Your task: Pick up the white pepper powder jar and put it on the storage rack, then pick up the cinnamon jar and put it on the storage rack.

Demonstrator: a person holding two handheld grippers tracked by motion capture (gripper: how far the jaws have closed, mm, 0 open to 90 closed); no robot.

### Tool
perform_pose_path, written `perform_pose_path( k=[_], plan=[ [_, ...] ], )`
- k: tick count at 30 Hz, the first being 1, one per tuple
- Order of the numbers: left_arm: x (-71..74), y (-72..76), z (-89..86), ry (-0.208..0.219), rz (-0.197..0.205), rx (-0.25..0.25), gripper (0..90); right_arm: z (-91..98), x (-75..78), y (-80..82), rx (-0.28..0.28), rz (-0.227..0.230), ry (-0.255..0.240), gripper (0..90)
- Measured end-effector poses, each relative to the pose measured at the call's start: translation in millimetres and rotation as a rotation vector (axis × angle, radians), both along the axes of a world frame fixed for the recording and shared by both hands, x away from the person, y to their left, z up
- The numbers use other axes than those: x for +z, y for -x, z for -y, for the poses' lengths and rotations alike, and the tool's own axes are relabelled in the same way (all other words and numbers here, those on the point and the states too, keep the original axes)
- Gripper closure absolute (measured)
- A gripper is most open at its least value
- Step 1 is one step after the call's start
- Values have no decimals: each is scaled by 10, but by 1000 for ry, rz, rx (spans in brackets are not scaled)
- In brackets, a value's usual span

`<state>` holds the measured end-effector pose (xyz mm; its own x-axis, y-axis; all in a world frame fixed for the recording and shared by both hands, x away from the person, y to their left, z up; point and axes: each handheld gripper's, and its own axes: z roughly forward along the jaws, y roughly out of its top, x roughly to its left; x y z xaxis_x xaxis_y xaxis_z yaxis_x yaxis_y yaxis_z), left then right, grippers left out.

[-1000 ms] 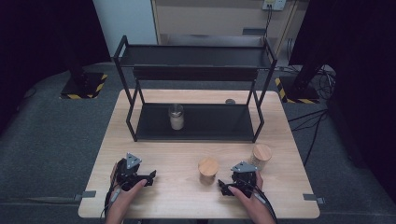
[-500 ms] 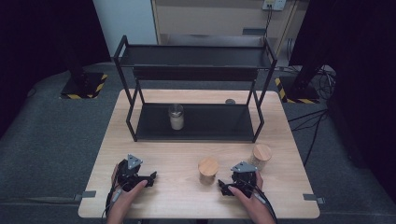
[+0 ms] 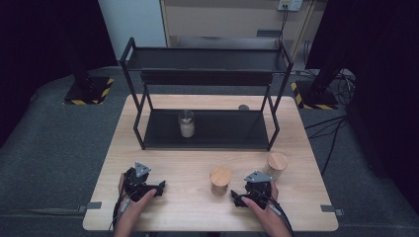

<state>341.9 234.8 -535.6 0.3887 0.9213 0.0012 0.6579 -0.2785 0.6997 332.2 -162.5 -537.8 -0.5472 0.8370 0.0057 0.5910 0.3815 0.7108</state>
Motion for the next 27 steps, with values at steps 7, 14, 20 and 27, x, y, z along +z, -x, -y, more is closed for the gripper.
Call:
perform_pose_path(
  k=[7, 14, 20, 27],
  plan=[
    [0, -21, 10, 0, 0, 13, 0, 0, 5, 13, 7, 2, 1, 30],
    [-1, -21, 10, 1, 0, 14, 0, -30, 51, 111, 34, -1, -20, 34],
    [0, -21, 10, 1, 0, 14, 0, -32, 172, 203, 56, 5, -20, 31],
    [0, -40, 9, 0, -1, 9, 0, -98, 248, 260, 87, 6, -17, 31]
  ],
)
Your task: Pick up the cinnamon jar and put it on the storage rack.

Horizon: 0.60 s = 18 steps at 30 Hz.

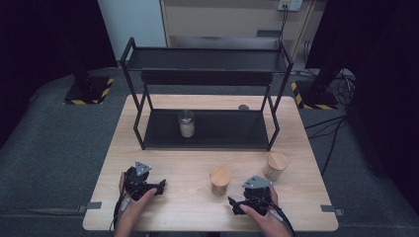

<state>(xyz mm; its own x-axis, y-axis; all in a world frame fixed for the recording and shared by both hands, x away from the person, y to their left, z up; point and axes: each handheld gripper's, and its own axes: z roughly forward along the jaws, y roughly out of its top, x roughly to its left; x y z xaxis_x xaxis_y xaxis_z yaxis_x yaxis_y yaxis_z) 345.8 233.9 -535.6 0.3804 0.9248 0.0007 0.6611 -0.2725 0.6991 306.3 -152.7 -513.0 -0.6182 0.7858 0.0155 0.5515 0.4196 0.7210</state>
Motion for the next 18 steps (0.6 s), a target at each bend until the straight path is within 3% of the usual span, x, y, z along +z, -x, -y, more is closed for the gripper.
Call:
perform_pose_path(
  k=[18],
  plan=[
    [-1, -57, -2, 0, 1, -3, 0, -201, 176, -29, 58, 24, 16, 38]
  ],
)
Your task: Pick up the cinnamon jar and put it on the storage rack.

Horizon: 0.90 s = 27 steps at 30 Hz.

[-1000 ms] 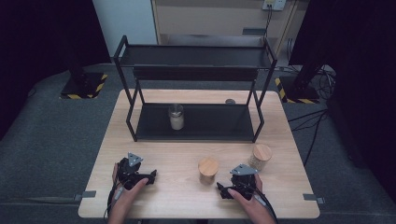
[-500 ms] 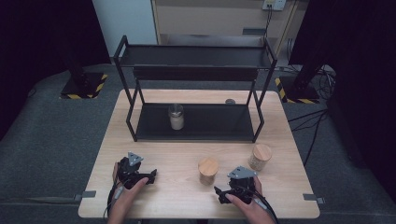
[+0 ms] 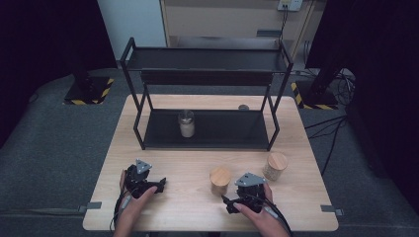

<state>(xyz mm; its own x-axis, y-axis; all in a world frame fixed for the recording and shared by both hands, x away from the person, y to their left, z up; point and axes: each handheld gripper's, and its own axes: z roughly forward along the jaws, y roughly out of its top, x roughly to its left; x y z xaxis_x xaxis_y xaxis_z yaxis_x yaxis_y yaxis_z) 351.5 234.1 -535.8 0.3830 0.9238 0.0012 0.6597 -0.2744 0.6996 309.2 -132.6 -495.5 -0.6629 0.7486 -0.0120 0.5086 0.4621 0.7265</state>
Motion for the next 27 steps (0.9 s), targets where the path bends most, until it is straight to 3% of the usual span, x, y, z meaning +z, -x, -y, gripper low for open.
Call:
perform_pose_path(
  k=[16, 27],
  plan=[
    [-1, 0, 0, 0, 1, 0, 0, -229, -15, -146, 30, 0, 5, 44],
    [-1, 1, 0, 0, 1, 0, 0, -350, -38, -238, 34, -13, -9, 109]
  ],
)
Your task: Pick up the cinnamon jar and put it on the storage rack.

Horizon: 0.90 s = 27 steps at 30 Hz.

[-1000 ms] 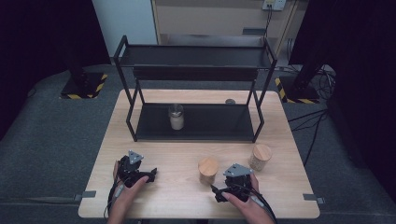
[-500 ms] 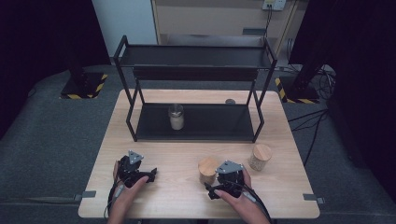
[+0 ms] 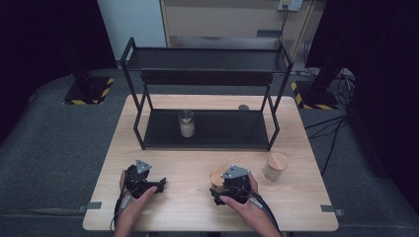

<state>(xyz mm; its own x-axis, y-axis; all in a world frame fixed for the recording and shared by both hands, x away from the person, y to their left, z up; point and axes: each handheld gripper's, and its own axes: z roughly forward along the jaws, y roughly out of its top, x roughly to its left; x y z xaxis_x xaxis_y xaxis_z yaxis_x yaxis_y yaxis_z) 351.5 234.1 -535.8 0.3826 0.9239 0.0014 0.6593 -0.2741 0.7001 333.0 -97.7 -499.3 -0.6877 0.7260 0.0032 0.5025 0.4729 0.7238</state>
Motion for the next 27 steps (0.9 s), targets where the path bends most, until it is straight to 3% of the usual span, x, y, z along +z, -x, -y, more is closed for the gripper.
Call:
perform_pose_path(
  k=[8, 13, 18, 27],
  plan=[
    [0, 2, 1, 0, 1, 1, 0, -40, -44, -38, -8, 1, 1, 165],
    [0, 3, 2, 0, 1, 2, 0, -53, -60, -47, -3, -3, 6, 249],
    [0, 3, 2, 0, 1, 3, 0, -48, -40, -40, -17, -15, 14, 250],
    [0, 3, 2, 0, 1, 3, 0, -72, 189, -91, -26, 23, 19, 250]
  ],
)
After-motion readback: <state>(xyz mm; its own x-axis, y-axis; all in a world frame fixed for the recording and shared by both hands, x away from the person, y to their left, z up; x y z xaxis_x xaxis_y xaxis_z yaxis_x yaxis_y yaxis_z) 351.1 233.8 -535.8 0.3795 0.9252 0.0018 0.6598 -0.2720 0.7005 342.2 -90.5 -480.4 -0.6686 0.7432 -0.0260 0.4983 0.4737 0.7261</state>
